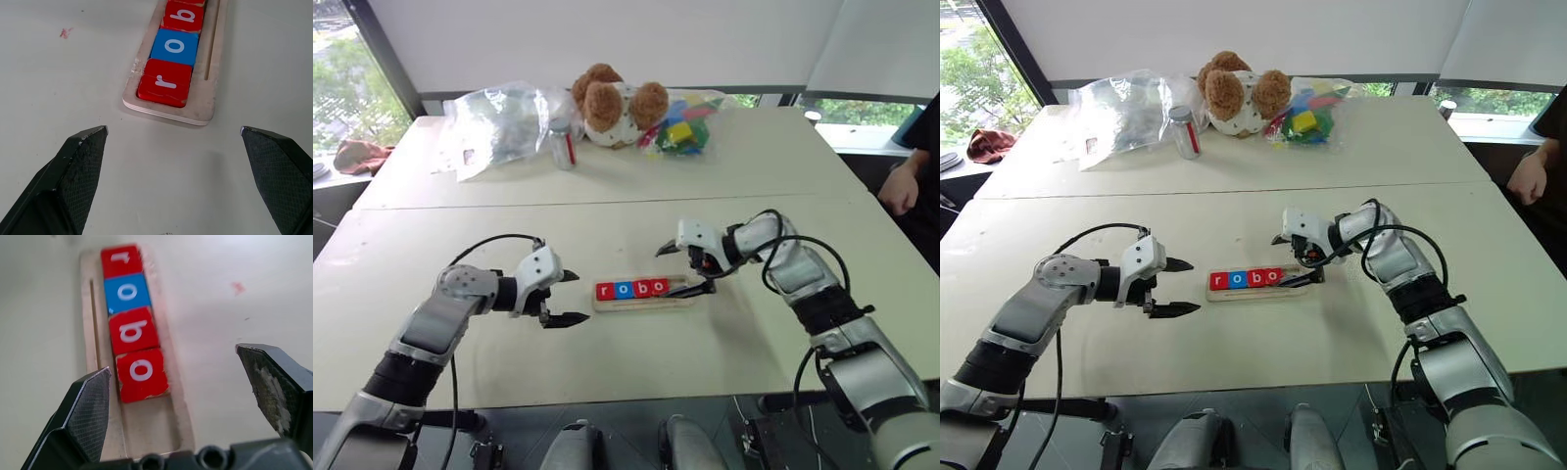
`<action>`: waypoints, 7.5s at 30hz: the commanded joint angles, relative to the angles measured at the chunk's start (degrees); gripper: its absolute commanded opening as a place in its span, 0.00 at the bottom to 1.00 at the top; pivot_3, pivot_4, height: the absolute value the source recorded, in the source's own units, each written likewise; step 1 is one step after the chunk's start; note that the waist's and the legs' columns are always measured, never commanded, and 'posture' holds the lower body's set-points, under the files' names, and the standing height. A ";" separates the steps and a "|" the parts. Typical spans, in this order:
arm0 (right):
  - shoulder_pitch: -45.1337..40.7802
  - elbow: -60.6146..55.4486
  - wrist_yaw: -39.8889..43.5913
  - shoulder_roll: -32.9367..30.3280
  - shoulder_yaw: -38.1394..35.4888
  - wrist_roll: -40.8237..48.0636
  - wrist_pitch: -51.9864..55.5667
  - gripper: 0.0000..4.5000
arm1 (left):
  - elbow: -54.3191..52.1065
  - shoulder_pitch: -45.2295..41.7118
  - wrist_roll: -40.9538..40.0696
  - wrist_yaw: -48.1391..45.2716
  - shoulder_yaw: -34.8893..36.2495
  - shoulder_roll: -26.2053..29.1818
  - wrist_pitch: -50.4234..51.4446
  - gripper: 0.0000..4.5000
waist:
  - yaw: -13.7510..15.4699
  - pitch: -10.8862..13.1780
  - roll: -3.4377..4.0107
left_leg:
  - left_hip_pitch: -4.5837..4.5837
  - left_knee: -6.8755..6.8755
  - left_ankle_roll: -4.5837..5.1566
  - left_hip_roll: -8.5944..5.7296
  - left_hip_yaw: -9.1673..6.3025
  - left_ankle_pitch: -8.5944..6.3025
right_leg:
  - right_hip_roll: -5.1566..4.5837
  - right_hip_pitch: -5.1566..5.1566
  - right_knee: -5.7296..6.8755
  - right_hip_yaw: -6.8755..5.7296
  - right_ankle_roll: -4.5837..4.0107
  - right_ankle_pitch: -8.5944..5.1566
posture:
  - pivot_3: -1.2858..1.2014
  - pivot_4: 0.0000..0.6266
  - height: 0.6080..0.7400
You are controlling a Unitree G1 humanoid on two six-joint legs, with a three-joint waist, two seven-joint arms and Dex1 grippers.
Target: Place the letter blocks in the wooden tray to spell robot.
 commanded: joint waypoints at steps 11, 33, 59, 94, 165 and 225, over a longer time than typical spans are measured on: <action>19.85 -46.14 -65.63 24.62 -34.26 -13.72 48.01 0.99 | -11.72 -5.58 -9.92 -0.71 1.74 -1.91 8.17 1.00 | -0.03 -0.10 0.00 | -0.18 -0.07 -0.41 -0.02 -0.06 0.23 | -0.01 -0.19 0.06 0.07 0.00 0.00 | 0.52 0.24 1.00; 19.60 -37.08 -82.48 41.72 -44.68 -7.89 55.04 0.99 | -12.44 -2.12 -8.51 -0.22 2.24 0.82 6.79 1.00 | -0.57 -0.11 0.03 | 0.12 -0.07 -0.13 -0.01 0.03 0.11 | 0.17 -0.06 0.31 0.12 -0.01 0.00 | 0.52 0.24 1.00; 25.17 -42.86 -70.32 29.29 -27.34 2.43 58.70 0.25 | -8.55 -1.04 -5.49 0.01 1.59 3.44 3.21 1.00 | -1.78 -0.13 -0.01 | 0.21 -0.16 -0.09 0.09 -0.02 0.09 | 0.25 0.03 0.28 0.10 -0.02 -0.01 | 0.52 0.24 1.00; 15.48 -0.19 -0.78 -15.46 -12.37 11.62 2.01 1.00 | -9.41 -5.64 -4.46 -8.58 1.64 10.47 2.86 1.00 | -0.53 -0.02 -0.13 | 0.20 0.00 0.17 0.05 0.10 -0.06 | 0.19 0.26 -0.10 -0.01 0.02 -0.02 | 0.52 0.24 1.00; -8.53 25.68 12.67 2.75 2.72 -1.50 -15.17 0.24 | -13.89 2.59 -7.03 1.21 4.78 7.69 8.29 1.00 | -0.39 0.03 -0.04 | 0.09 -0.01 0.00 0.02 0.05 0.01 | 0.03 0.04 0.02 0.04 0.00 -0.01 | 0.52 0.24 1.00; 11.83 -10.17 -0.93 -10.88 -15.77 11.69 16.78 0.99 | -11.97 13.76 -12.32 0.96 13.71 10.84 10.27 1.00 | 0.50 0.02 -0.02 | -0.03 -0.21 0.01 0.04 -0.23 -0.09 | 0.00 -0.01 -0.06 -0.01 -0.01 -0.01 | 0.52 0.24 1.00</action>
